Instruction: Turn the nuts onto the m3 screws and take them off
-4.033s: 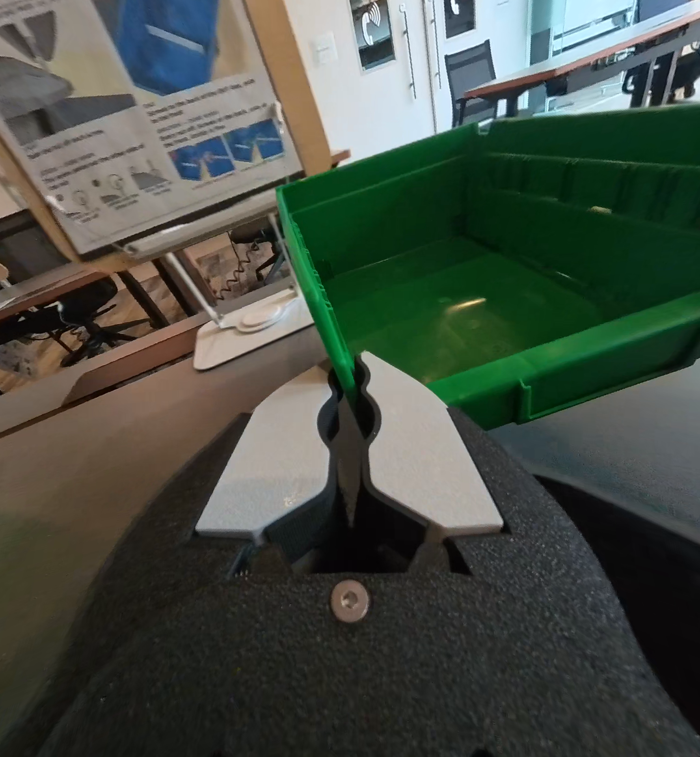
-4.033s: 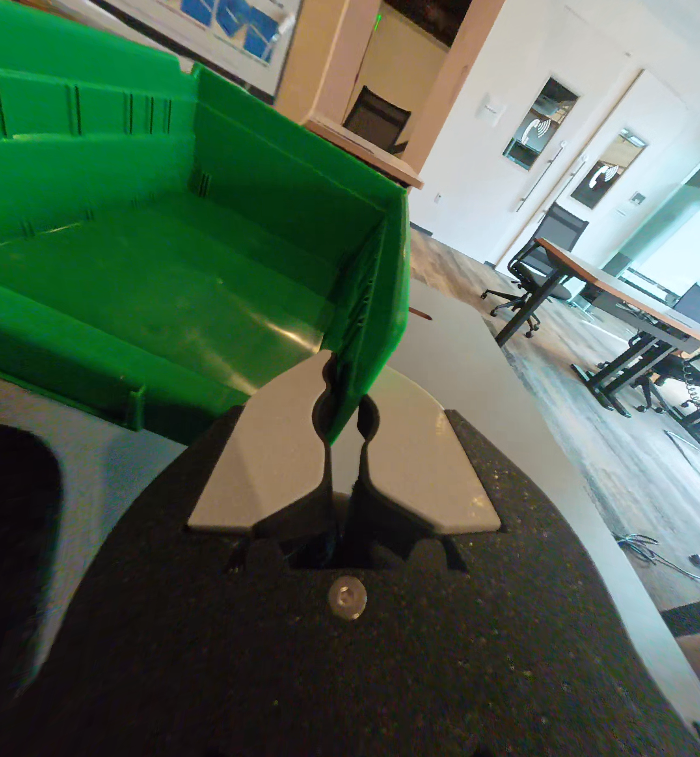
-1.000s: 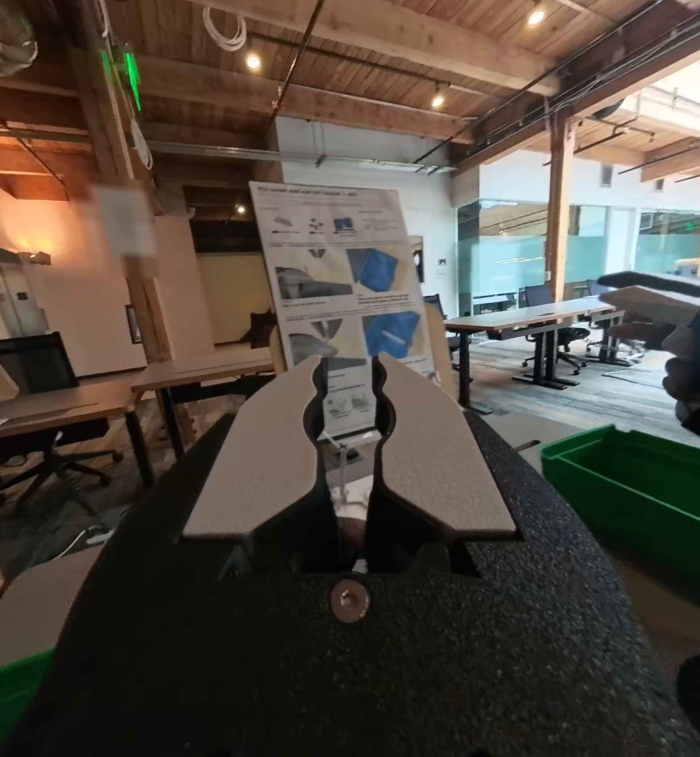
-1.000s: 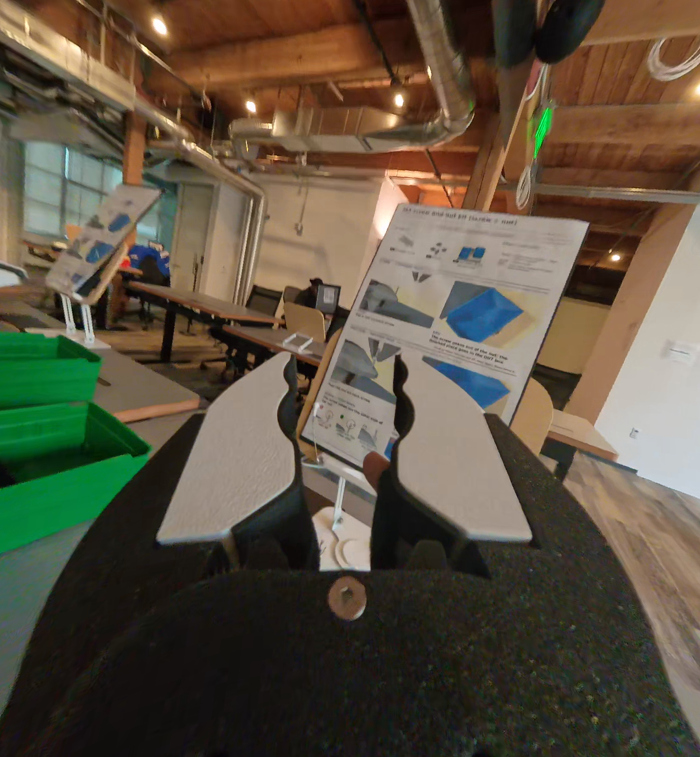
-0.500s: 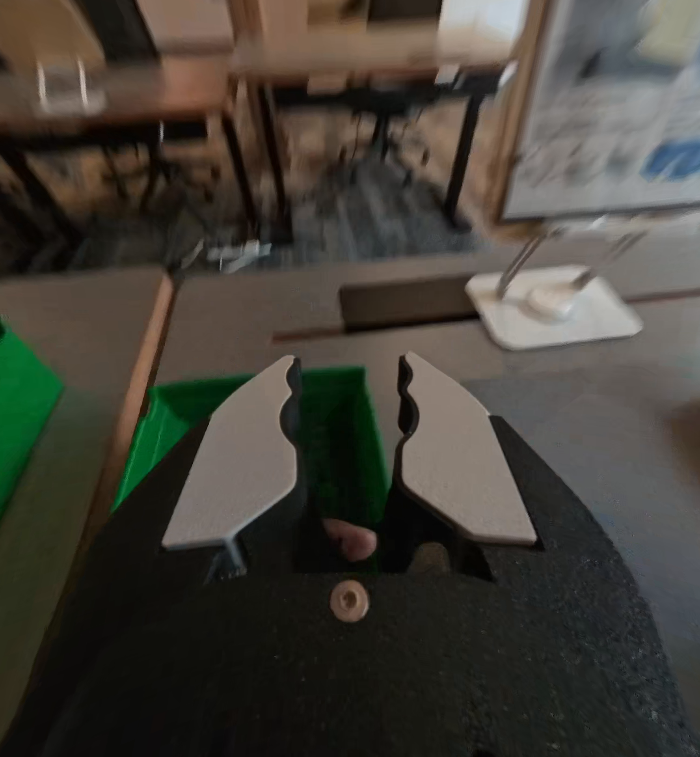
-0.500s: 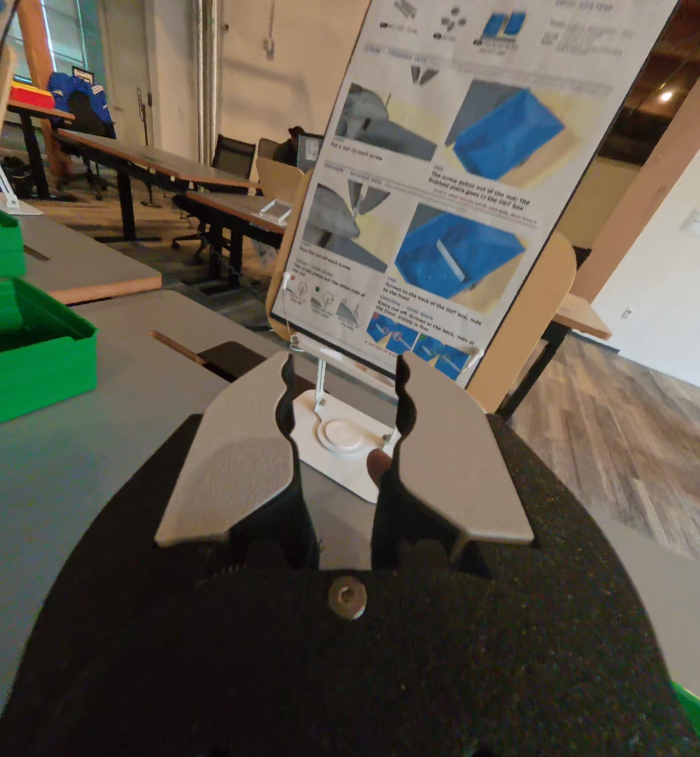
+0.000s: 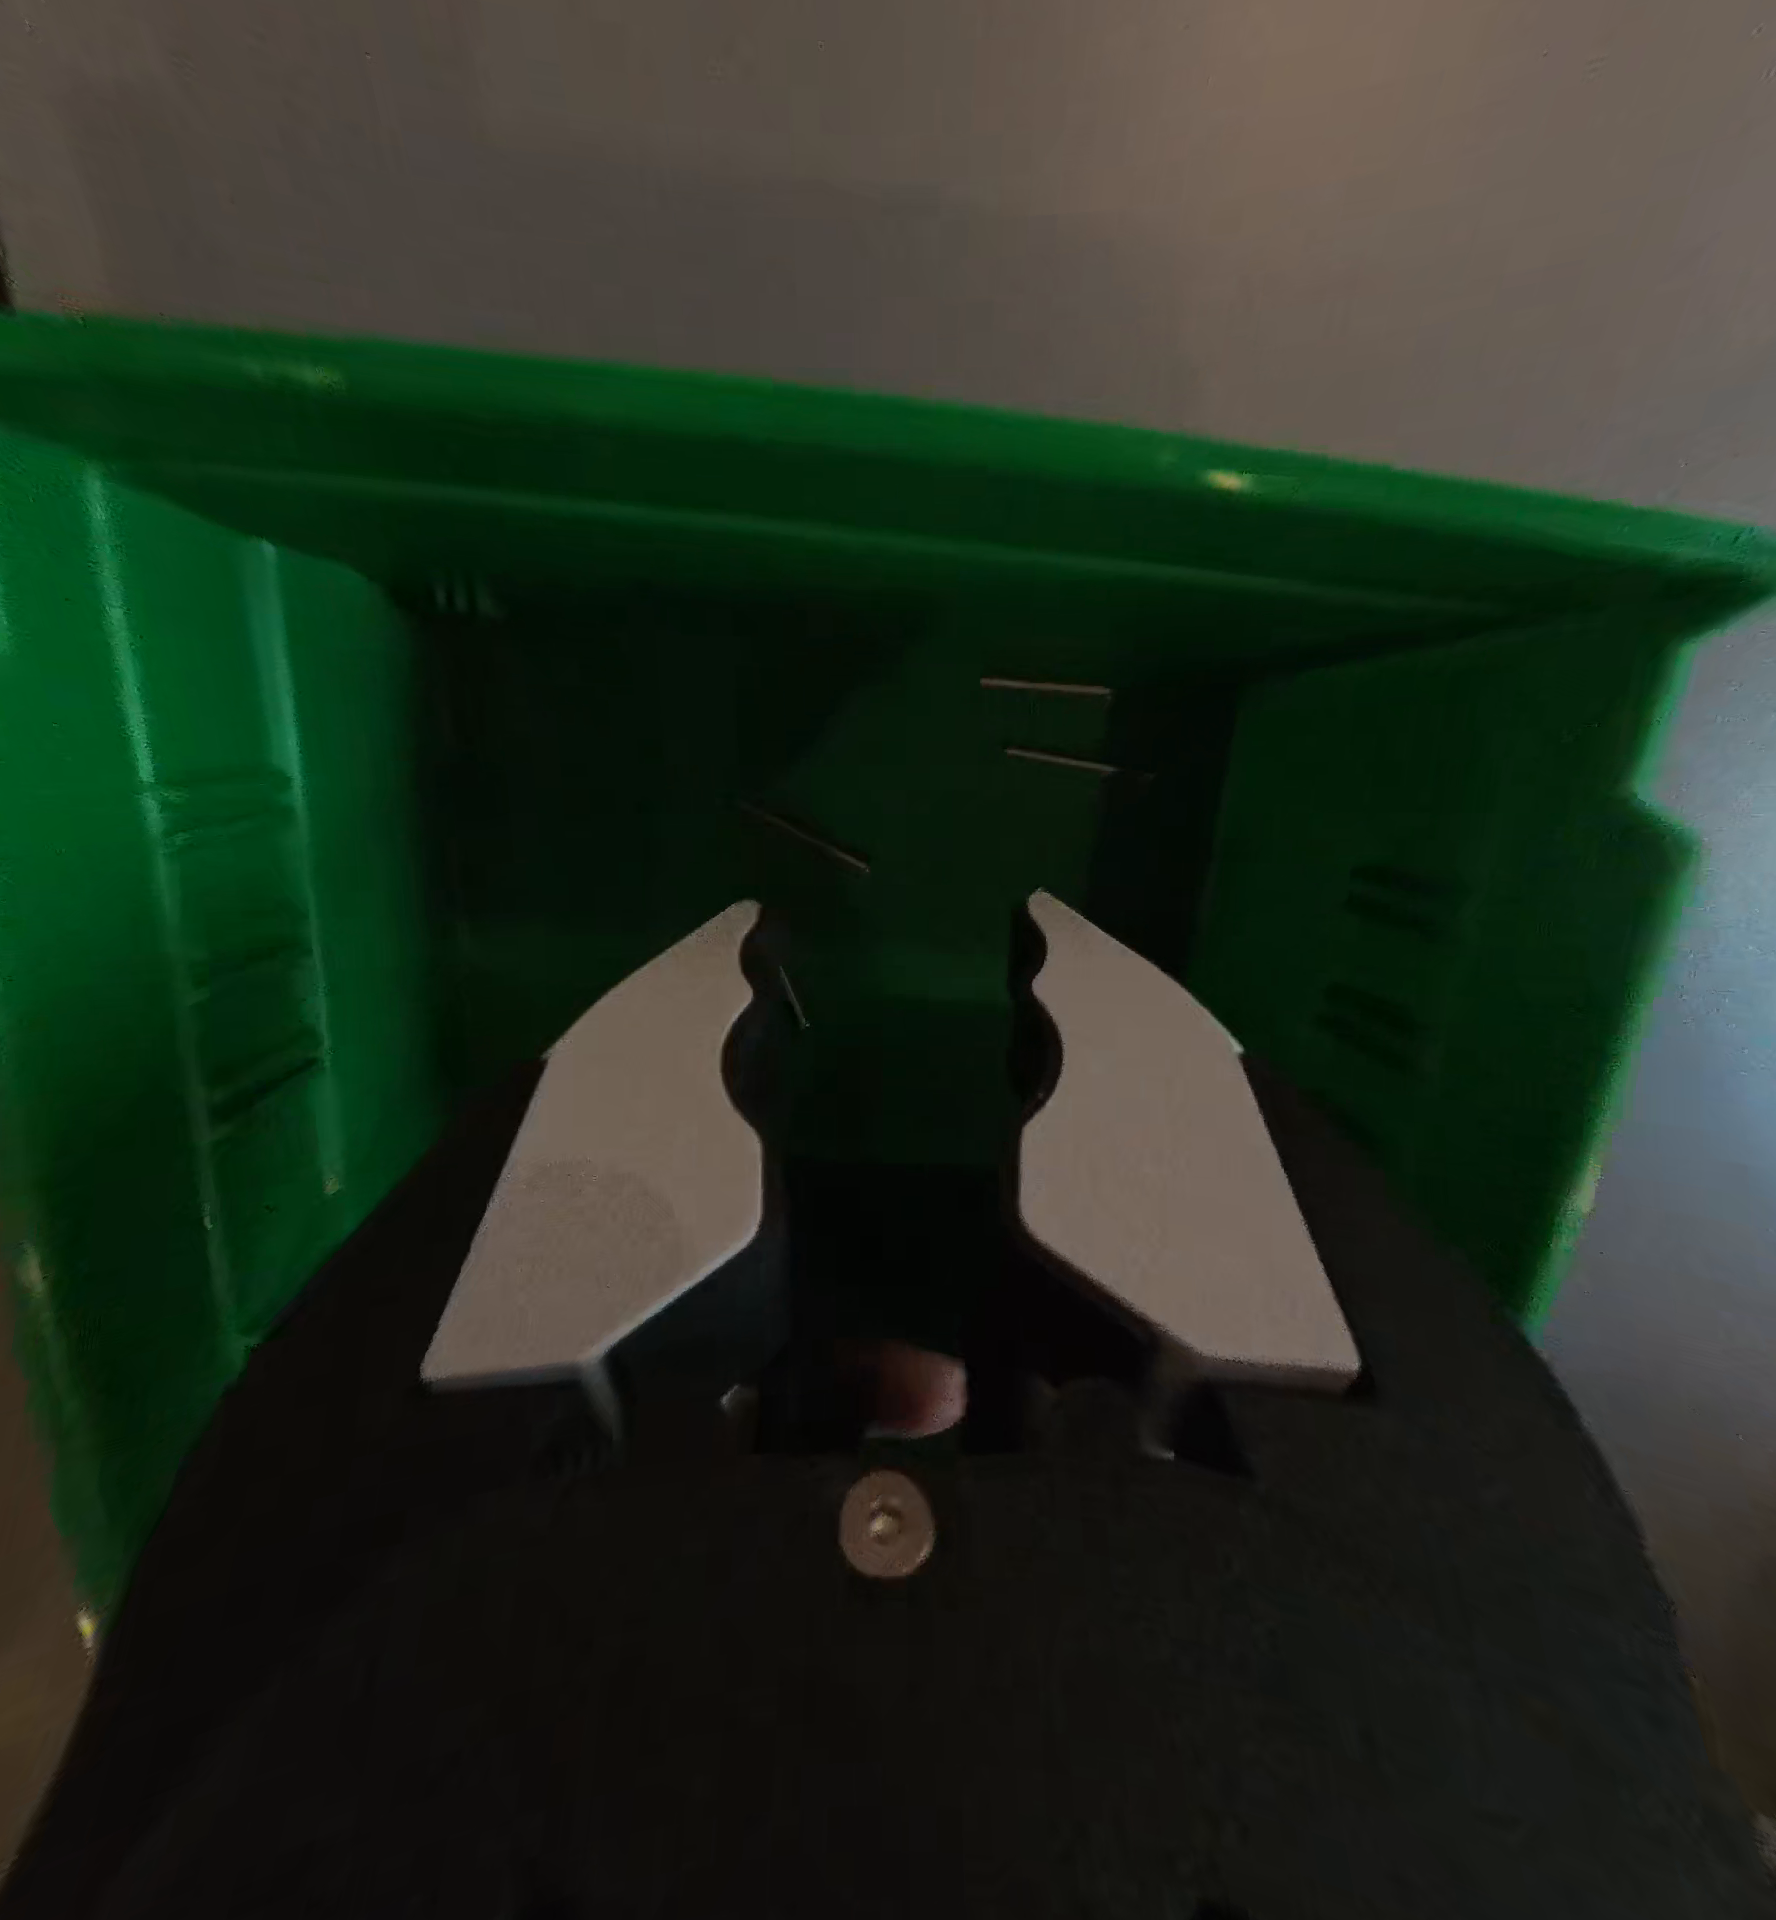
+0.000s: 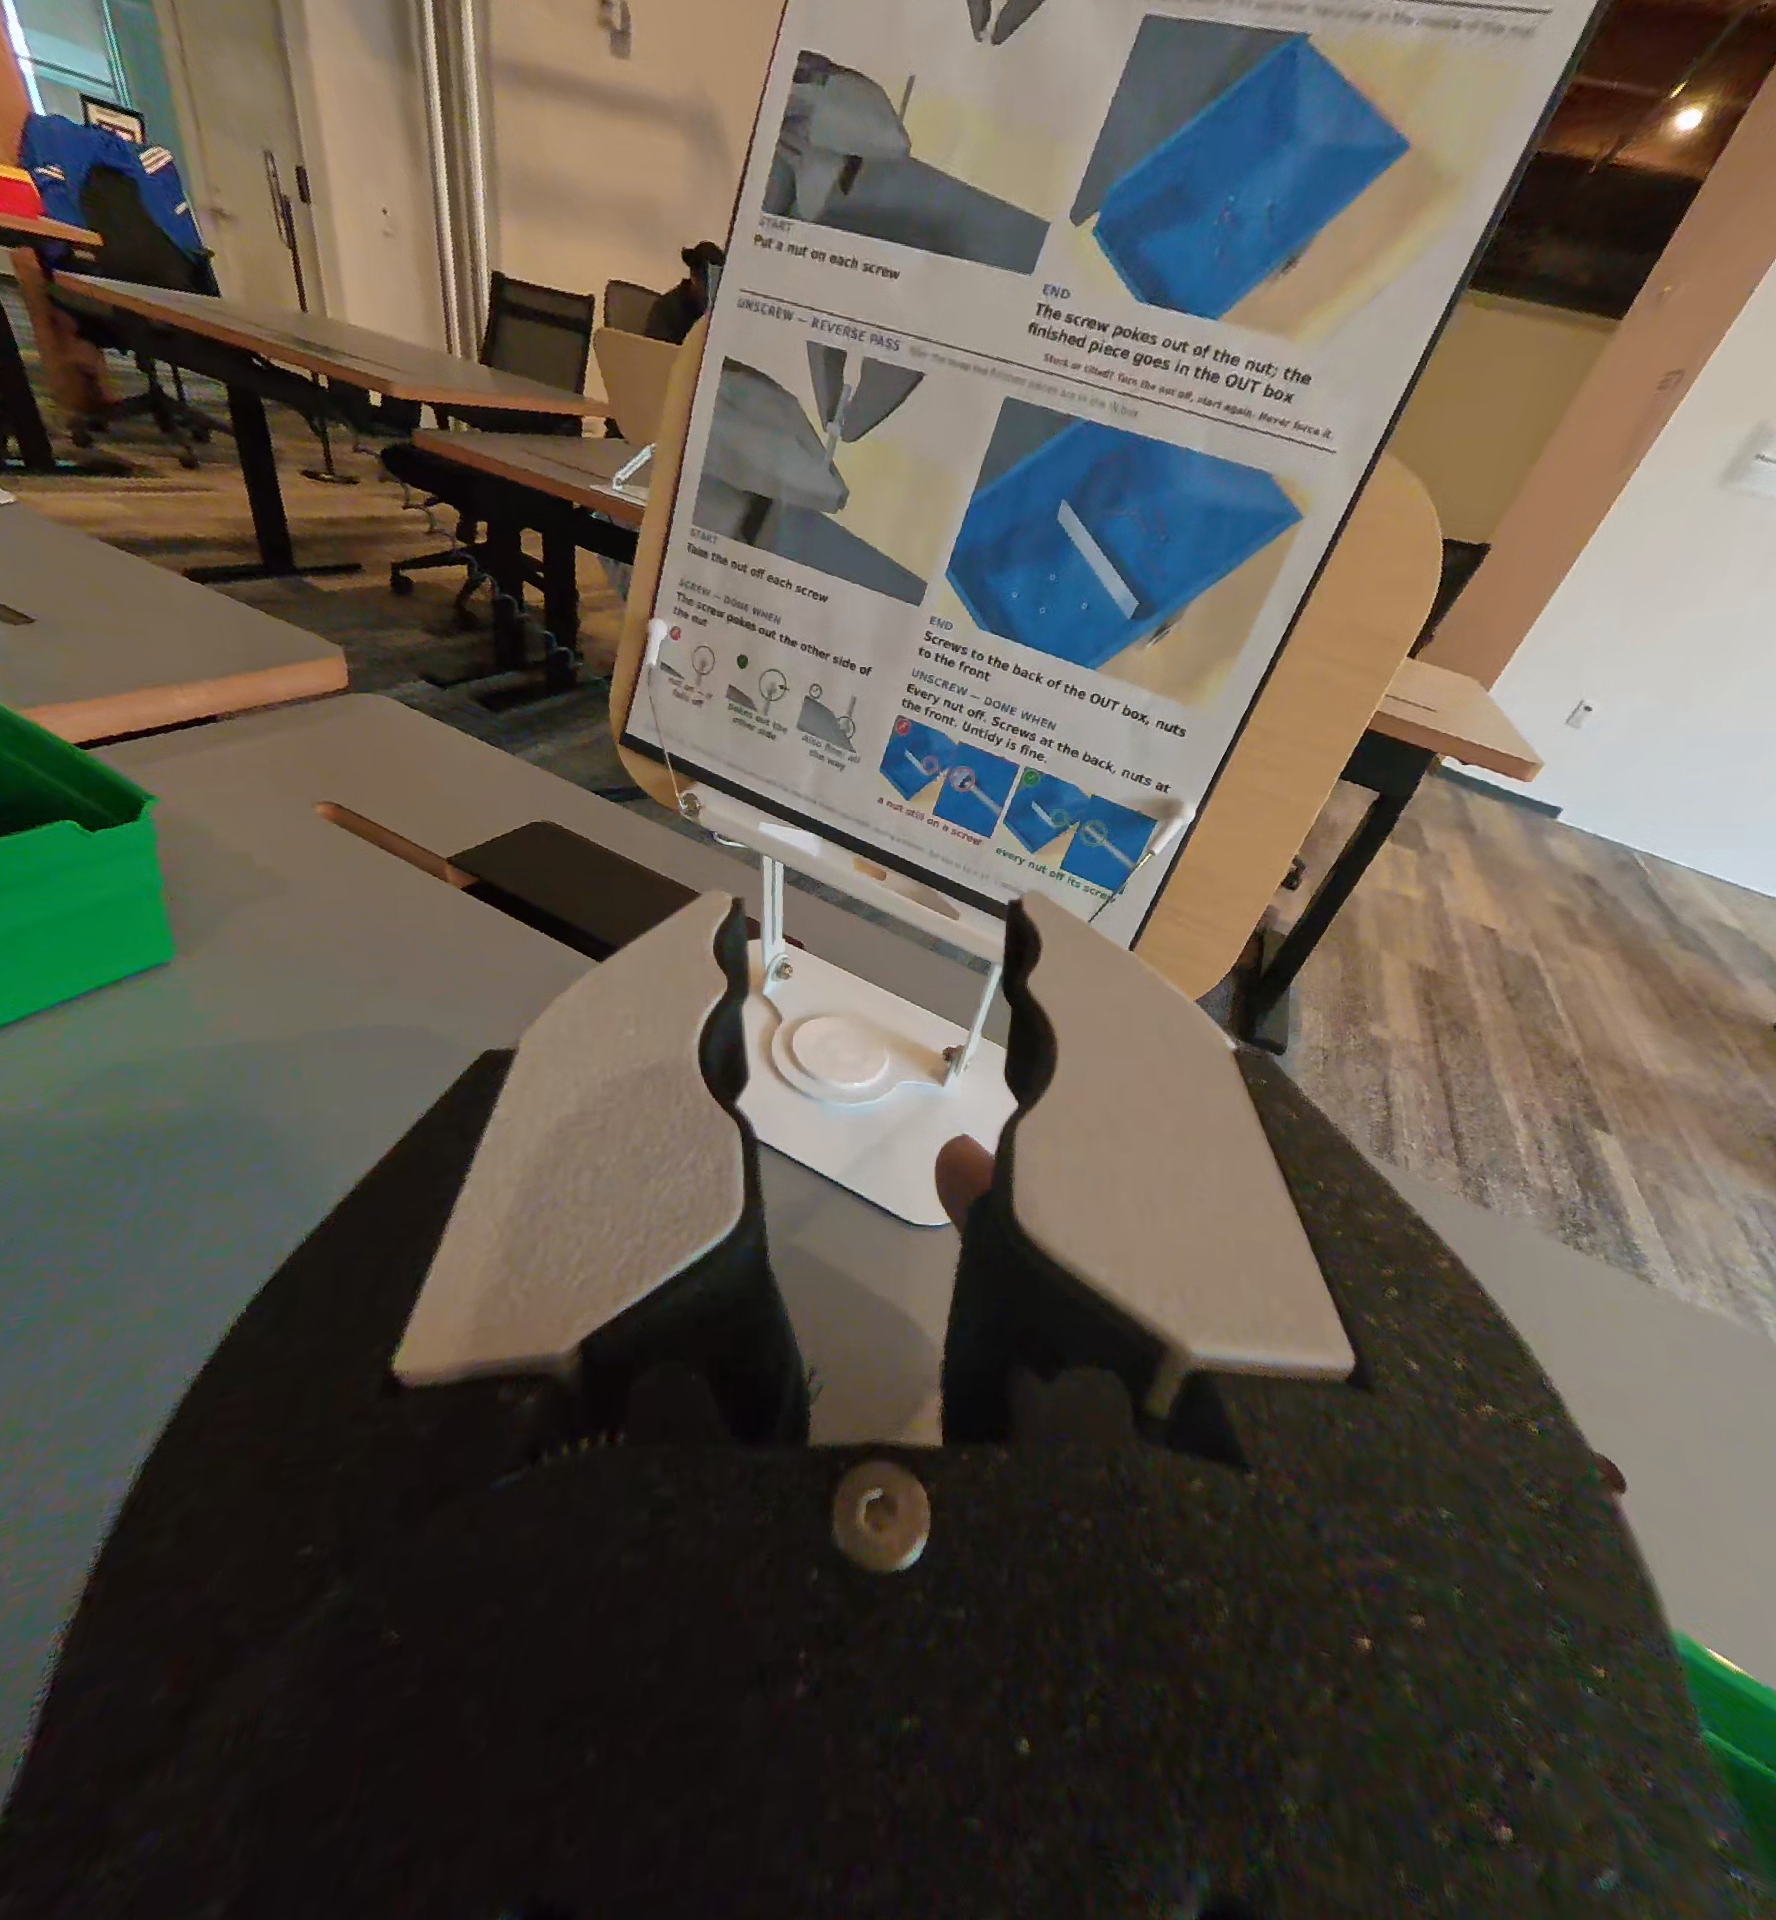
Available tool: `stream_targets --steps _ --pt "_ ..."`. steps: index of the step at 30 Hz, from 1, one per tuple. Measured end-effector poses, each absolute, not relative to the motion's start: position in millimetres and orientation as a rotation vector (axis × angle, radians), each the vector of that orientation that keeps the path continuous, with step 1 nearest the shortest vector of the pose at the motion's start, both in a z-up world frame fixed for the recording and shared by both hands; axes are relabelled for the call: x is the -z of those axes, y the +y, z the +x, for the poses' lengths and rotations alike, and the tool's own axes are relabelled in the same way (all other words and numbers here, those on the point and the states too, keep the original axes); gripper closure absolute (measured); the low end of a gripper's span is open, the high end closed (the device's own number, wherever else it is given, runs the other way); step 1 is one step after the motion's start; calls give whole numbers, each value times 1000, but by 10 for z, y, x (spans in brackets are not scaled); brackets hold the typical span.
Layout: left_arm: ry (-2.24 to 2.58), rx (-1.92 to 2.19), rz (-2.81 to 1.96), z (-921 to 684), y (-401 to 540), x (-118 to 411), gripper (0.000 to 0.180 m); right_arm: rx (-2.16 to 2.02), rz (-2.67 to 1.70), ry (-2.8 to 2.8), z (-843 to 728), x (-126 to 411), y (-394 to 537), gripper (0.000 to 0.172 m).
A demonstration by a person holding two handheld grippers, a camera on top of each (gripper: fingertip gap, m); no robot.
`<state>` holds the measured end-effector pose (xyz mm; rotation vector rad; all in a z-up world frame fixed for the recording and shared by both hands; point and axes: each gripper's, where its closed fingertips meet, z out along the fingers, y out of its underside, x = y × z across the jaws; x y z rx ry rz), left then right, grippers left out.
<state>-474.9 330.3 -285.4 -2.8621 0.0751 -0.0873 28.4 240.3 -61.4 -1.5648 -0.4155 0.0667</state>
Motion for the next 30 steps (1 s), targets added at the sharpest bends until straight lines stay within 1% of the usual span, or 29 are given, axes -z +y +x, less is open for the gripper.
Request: stream_targets --steps 2,7,12,22,30 --pt "26 96 -2929 -4792 3284 2996 137 -62 -1565 -411 308 610 2400 125" --pt "-61 131 -2976 -4810 3278 3219 147 -61 -1550 -389 370 570 2375 126" --pt "-72 79 -2966 -4826 3323 3255 155 -59 -1549 -366 438 568 2384 126" --pt "-52 4 -2997 -4839 3314 3353 157 -37 -1560 -373 445 605 2412 127" --pt "-33 33 -3009 -4811 3302 3370 176 -28 -1556 -366 481 586 2391 127"
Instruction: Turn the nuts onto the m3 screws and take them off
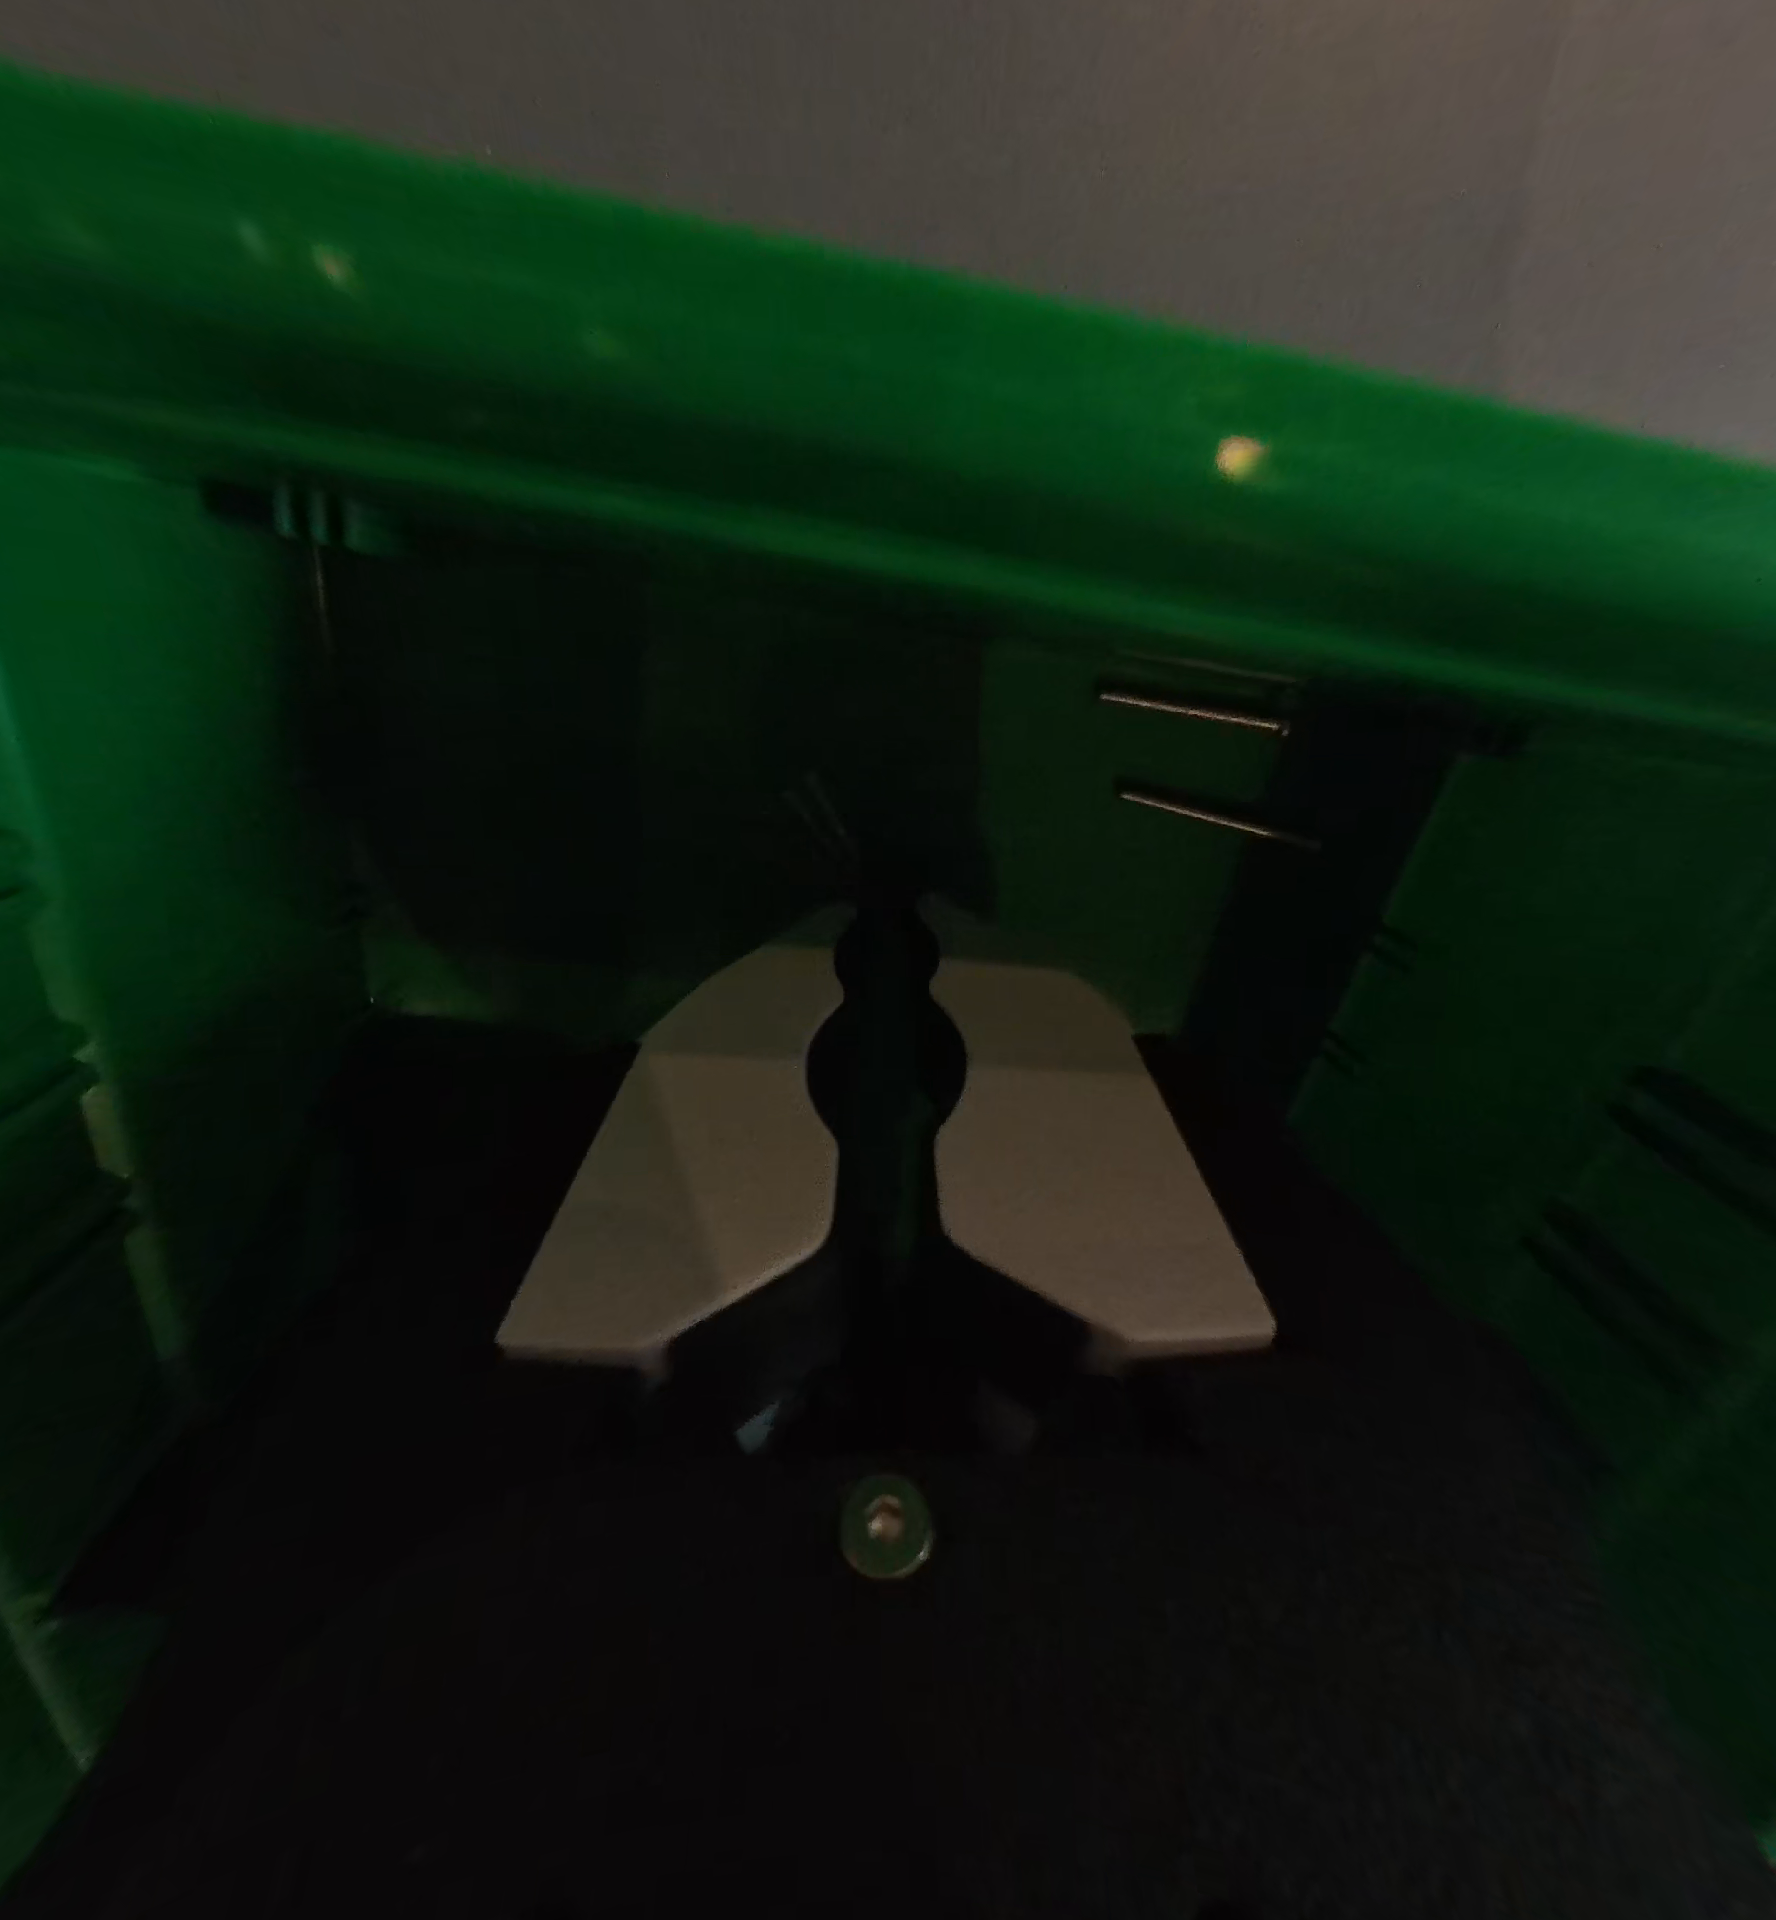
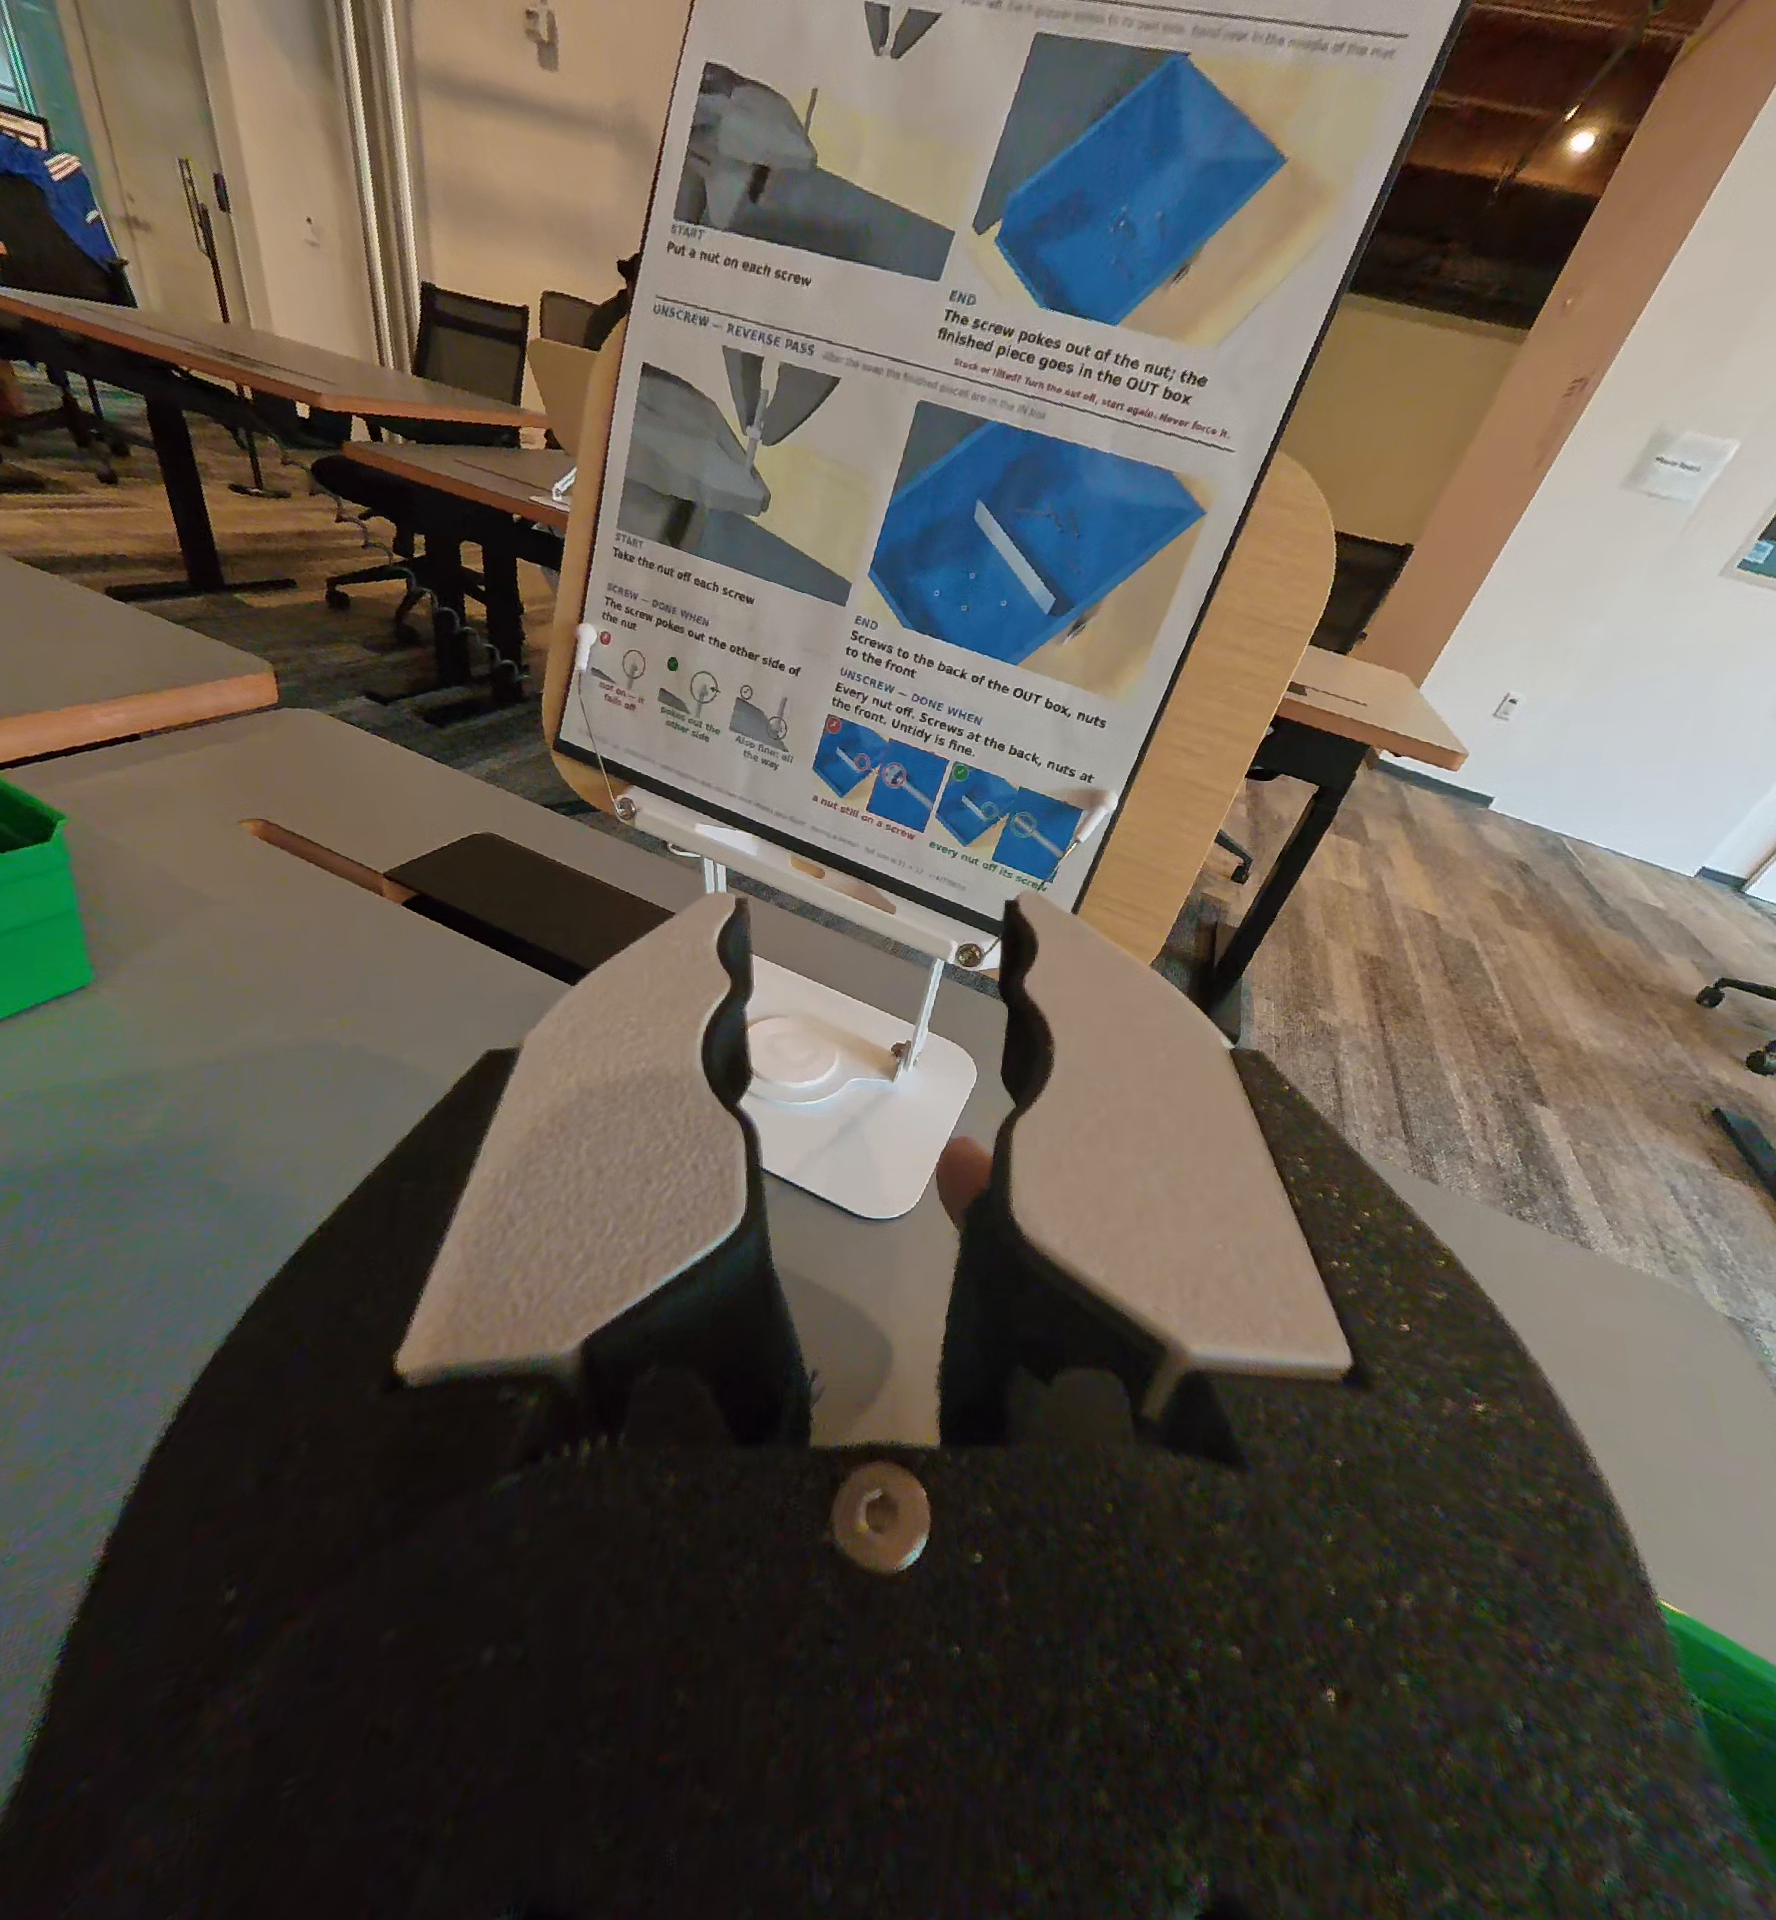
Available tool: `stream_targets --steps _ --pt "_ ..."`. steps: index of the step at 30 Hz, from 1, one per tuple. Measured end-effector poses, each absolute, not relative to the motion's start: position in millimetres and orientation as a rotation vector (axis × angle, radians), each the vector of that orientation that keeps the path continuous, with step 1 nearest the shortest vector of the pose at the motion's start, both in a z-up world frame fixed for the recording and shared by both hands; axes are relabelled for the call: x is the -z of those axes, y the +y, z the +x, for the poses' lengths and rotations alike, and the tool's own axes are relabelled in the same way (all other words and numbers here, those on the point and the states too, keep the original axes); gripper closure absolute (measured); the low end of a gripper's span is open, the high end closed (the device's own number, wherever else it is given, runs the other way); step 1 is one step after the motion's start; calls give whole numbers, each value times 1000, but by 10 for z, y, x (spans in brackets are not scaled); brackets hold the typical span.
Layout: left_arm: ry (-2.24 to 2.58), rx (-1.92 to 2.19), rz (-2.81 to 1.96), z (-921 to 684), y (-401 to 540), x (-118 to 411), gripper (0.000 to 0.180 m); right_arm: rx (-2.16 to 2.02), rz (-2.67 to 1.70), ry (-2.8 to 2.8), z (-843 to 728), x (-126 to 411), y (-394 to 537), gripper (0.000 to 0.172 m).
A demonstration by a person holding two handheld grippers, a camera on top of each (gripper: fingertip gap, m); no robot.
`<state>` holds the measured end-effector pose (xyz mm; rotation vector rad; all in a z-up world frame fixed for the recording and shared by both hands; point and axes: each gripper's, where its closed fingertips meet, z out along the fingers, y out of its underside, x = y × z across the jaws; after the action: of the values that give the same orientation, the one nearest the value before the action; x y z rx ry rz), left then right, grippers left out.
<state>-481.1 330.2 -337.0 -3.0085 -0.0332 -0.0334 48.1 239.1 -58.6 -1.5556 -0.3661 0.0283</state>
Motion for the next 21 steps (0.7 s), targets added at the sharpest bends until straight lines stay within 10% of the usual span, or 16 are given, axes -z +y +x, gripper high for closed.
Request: stream_targets --steps 21 --pt "339 -12 -2416 -4170 2804 1940 179 -27 -1548 -389 428 530 2320 127"
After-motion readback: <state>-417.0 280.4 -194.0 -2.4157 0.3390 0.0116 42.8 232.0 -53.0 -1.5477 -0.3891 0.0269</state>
